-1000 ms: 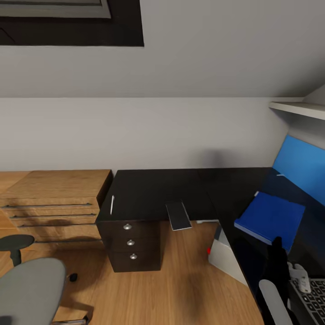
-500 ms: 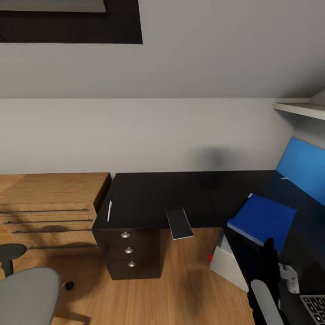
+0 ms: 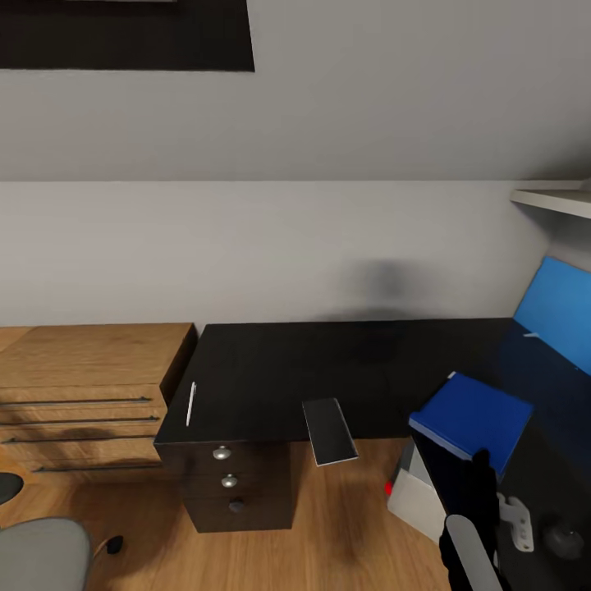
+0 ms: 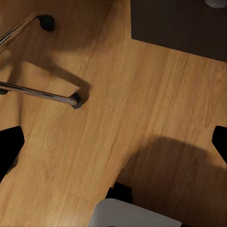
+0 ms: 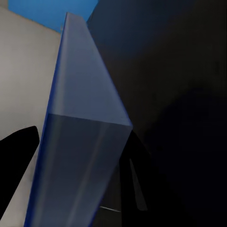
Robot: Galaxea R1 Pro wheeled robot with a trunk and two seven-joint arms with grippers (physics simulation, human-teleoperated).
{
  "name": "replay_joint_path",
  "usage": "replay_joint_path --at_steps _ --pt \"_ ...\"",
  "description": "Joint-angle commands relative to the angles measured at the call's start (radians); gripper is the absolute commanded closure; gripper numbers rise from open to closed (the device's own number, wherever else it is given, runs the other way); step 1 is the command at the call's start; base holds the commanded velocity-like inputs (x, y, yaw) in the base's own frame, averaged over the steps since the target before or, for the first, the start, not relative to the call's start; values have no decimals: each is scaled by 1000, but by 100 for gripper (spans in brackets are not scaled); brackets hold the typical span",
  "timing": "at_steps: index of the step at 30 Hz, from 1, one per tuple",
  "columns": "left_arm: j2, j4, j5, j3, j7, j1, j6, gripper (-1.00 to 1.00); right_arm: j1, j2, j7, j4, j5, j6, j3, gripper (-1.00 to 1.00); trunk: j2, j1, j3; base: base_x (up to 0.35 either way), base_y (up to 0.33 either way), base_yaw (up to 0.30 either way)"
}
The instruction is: In the bedroom, organize the workspace by keeping the computer under the desk, ensuring the monitor is on the desk, placing the keyboard on the desk next to the monitor, placing the mouse on the desk next to the keyboard, moving the folder from the swivel chair onto the desk next to the mouse, stacking the notebook on top of the folder with the pen on top of the notebook, and positioning the swivel chair next to the desk.
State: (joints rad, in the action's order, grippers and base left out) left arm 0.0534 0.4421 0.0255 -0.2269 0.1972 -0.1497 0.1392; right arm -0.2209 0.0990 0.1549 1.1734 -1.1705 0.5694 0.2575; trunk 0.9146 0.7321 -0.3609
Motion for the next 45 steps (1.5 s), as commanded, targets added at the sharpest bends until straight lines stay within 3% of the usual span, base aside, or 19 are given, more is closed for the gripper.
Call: replay_joint_path --at_steps 1,6,30,34,36,42,45 --pt "0 0 2 -2 1 -1 3 -100 -4 1 24 0 2 14 0 100 1 0 -1 23 0 0" --pt "1 0 3 -3 1 -1 3 -100 -24 0 88 -11 3 73 0 100 1 0 -1 7 0 0" --pt "1 1 6 -3 -5 -1 29 -100 -26 -1 77 -8 -2 78 0 100 1 0 -1 0 0 -104" --pt "12 6 8 -4 -7 -1 64 -100 -26 -3 77 -8 -2 73 1 100 1 0 -1 0 0 -10" --pt "22 7 8 -5 -6 -1 113 -100 -26 -5 78 -8 -3 71 2 100 15 8 -7 0 0 -1" --pt "27 10 8 -5 -6 -1 126 -100 -26 -7 84 -8 -3 65 2 100 57 31 -26 0 0 0" --pt "28 61 8 -6 -7 0 128 -100 -26 -10 85 -8 -3 50 2 100 78 42 -36 0 0 0"
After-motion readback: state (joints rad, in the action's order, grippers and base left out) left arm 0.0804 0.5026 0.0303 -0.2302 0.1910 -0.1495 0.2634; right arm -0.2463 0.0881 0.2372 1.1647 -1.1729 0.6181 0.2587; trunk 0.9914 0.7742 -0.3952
